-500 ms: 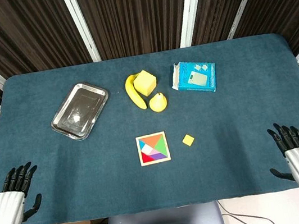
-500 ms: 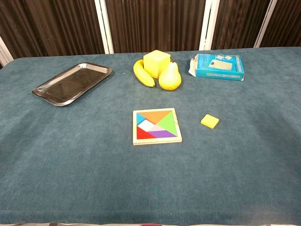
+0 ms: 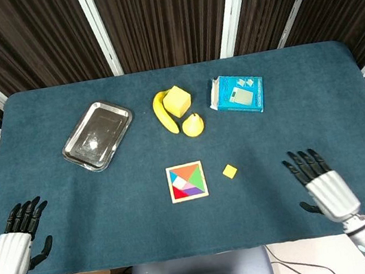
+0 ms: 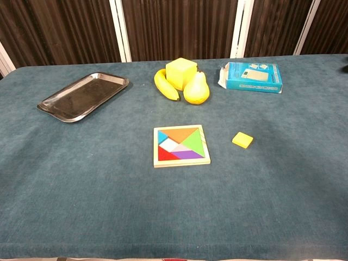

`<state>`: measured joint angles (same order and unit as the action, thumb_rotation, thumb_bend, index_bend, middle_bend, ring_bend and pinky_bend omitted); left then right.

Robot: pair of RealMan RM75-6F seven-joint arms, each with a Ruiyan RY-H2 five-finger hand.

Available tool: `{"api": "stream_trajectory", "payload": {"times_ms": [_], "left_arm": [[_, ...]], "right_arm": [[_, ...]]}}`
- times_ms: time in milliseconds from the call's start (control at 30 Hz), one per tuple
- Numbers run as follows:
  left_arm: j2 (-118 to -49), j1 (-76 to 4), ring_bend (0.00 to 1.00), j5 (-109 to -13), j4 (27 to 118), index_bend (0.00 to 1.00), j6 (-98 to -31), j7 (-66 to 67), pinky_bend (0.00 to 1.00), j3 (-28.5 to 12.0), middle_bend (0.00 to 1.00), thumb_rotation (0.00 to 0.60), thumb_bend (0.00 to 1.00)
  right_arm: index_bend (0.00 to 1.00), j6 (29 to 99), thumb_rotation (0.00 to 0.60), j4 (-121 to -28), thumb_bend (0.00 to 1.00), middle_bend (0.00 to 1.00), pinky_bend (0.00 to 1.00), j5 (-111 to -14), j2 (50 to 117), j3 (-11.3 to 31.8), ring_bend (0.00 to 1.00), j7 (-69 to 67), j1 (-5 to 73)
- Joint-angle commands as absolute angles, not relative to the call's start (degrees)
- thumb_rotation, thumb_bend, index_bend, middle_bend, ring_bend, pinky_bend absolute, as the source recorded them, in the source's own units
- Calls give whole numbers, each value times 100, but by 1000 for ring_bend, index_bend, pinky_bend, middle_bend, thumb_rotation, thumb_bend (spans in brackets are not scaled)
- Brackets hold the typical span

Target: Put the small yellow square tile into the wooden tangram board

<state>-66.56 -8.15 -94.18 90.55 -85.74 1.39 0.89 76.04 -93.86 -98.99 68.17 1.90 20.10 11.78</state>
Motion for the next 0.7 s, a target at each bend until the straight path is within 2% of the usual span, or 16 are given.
{"api": "stream_trajectory", "payload": {"times_ms": [33,133,267,400,500,700], "left_arm": [[-6664,-798,4,-9482,9060,0,-8626,228,0,106,7,600,478],[-6687,-805,4,-9507,9035,0,-8636,238,0,104,8,600,485],[-6642,-808,3,-9440,9068,0,-8611,135,0,85,8,600,491],[-6633,-810,4,-9429,9058,0,-8611,102,0,77,8,600,488],[-6621,-814,4,-9390,9075,0,-8560,73,0,87,7,600,488],[-6596,-783,4,-9330,9092,0,-8607,89,0,53,7,600,489]], "right_arm": [[264,6099,600,-9767,109,0,0,-9575,6837,630,0,3092,2214],[313,5407,600,-9688,133,0,0,-9177,7032,817,0,3219,2686],[396,5154,600,-9198,225,0,0,-9211,7394,884,0,2941,3099],[420,4853,600,-8653,262,0,0,-8970,7749,949,0,2897,3427],[444,4787,600,-8312,273,0,0,-8936,7998,926,0,2873,3599],[532,4886,600,-7496,358,15,0,-9119,8481,782,0,2334,3851]]}}
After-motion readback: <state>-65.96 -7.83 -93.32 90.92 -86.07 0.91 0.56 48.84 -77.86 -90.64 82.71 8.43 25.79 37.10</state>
